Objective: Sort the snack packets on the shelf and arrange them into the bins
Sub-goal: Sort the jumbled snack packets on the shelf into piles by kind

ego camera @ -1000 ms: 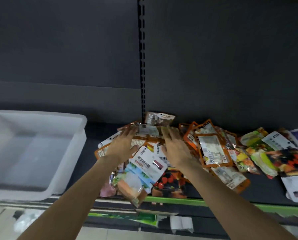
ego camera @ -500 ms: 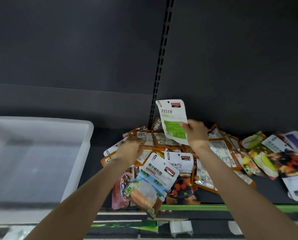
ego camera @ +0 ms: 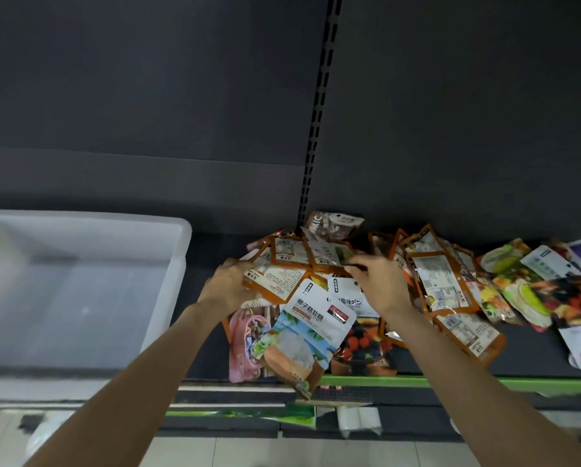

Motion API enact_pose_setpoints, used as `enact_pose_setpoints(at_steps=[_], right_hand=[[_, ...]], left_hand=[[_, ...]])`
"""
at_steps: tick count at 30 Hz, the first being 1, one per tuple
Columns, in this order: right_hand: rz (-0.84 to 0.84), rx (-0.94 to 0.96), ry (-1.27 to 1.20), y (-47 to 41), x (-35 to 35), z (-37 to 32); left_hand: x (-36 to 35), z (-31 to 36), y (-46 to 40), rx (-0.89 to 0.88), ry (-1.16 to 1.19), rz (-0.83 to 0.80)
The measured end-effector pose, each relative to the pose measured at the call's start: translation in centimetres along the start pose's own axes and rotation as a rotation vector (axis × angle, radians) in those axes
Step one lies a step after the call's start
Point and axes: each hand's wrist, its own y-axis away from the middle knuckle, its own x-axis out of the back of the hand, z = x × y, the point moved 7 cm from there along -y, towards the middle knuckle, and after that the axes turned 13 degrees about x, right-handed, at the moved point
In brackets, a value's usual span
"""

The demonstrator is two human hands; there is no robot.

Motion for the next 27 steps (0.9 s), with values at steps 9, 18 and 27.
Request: enact_pose_setpoints(at_steps=[9, 18, 27], right_hand=[[0.078, -0.047, -0.127, 1.1, -1.3, -0.1], [-0.196, -0.040, -0.017, 4.9, -3.4, 1.6], [-0.339, 0.136, 0.051, 1.0, -5.0, -2.7]], left_hand=[[-1.6, 3.6, 3.4, -0.223, 0.162, -0.085], [-3.8, 6.3, 2.6, -0.170, 0.083, -0.107], [2.1, 2.1, 2.3, 0.023, 0.470, 0.089]])
